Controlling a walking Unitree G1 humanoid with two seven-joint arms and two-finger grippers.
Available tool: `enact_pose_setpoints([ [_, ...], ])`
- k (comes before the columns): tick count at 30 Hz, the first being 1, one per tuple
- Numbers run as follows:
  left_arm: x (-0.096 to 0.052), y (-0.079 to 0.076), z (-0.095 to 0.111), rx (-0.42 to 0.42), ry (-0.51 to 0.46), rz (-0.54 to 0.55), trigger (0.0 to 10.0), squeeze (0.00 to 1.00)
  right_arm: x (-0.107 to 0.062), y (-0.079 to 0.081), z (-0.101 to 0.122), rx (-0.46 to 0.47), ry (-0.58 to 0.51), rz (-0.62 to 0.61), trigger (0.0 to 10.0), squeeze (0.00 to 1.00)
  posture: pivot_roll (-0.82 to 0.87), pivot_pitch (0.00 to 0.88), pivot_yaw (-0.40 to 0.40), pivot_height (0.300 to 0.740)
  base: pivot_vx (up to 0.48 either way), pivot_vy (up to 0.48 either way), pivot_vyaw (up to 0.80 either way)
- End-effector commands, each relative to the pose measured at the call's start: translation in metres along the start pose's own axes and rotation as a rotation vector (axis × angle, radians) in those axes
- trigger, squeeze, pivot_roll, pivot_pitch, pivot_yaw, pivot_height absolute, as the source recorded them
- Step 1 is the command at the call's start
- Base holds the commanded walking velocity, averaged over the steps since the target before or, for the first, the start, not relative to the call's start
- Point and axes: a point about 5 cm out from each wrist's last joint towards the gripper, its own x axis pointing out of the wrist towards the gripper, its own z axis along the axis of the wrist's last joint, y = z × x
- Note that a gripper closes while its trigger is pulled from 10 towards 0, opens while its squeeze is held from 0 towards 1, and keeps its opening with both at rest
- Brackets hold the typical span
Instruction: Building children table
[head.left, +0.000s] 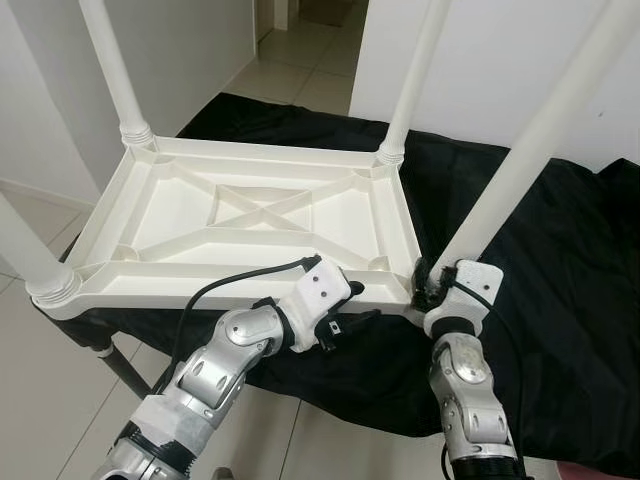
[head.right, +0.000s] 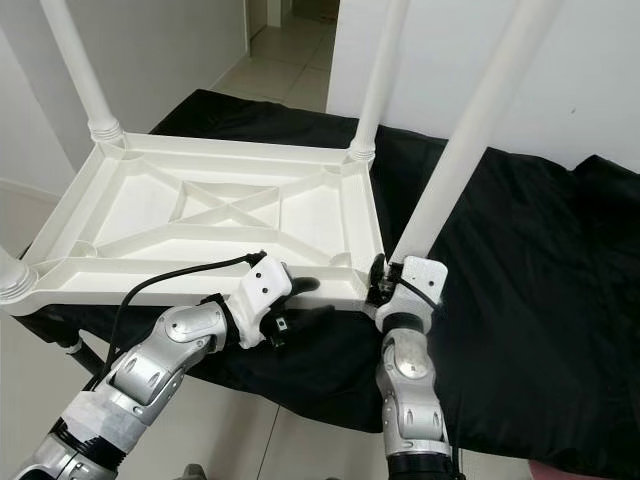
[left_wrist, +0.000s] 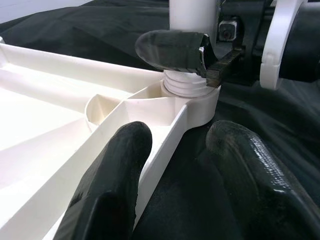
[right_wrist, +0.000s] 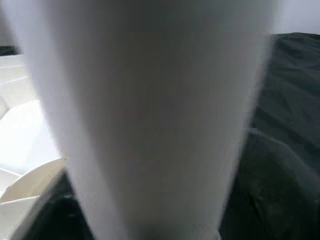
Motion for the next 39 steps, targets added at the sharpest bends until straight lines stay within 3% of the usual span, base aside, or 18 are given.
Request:
enact_pose_setpoints([
  [1,0.001,-0.002,-0.001,0.011,0.004,-0.054,10.0,0.00,-0.004,0.004,0.000,0.032,-0.016,0.012,10.0,1.00,0.01,0.009,-0.061,0.740,0.000,0.000,0.00],
  [3,0.001,-0.002,-0.001,0.011,0.005,-0.056,10.0,0.00,-0.003,0.003,0.002,0.020,-0.031,0.026,10.0,1.00,0.01,0.007,-0.060,0.740,0.000,0.000,0.00],
  [4,0.001,-0.003,-0.001,0.012,0.005,-0.058,10.0,0.00,-0.002,0.002,0.004,0.024,-0.040,0.052,10.0,0.37,0.01,0.006,-0.057,0.740,0.000,0.000,0.00],
  [5,0.001,-0.003,-0.002,0.012,0.006,-0.060,10.0,0.00,-0.002,0.001,0.005,0.033,-0.047,0.077,10.0,0.00,0.01,0.006,-0.056,0.740,0.000,0.000,0.00],
  [11,0.001,-0.003,0.001,0.018,0.000,-0.061,10.0,0.00,0.001,-0.003,0.007,-0.007,-0.065,0.231,10.0,0.00,0.01,0.010,-0.057,0.740,0.000,0.000,0.00],
  [20,0.002,-0.003,0.004,0.021,-0.011,-0.059,10.0,0.00,0.008,-0.014,0.003,-0.085,-0.058,0.343,10.0,0.00,0.01,0.018,-0.059,0.740,0.000,0.000,0.00],
  [27,0.004,-0.006,0.002,0.008,-0.042,0.000,10.0,0.00,0.015,-0.021,0.002,-0.130,-0.063,0.501,10.0,0.00,0.01,0.025,-0.049,0.740,0.000,0.000,0.00],
  [30,0.004,-0.006,0.002,0.008,-0.042,0.000,10.0,0.00,0.015,-0.021,0.002,-0.130,-0.063,0.501,10.0,0.00,0.01,0.025,-0.049,0.740,0.000,0.000,0.00],
  [34,0.002,-0.012,0.004,0.032,-0.047,-0.020,10.0,0.00,0.021,-0.028,0.003,-0.174,-0.040,0.649,10.0,0.00,0.01,0.039,-0.040,0.740,0.000,0.000,0.00],
  [39,0.004,-0.011,0.006,0.004,-0.049,-0.008,10.0,0.00,0.027,-0.032,0.004,-0.209,-0.038,0.684,10.0,0.00,0.01,0.040,-0.042,0.740,0.000,0.000,0.00],
])
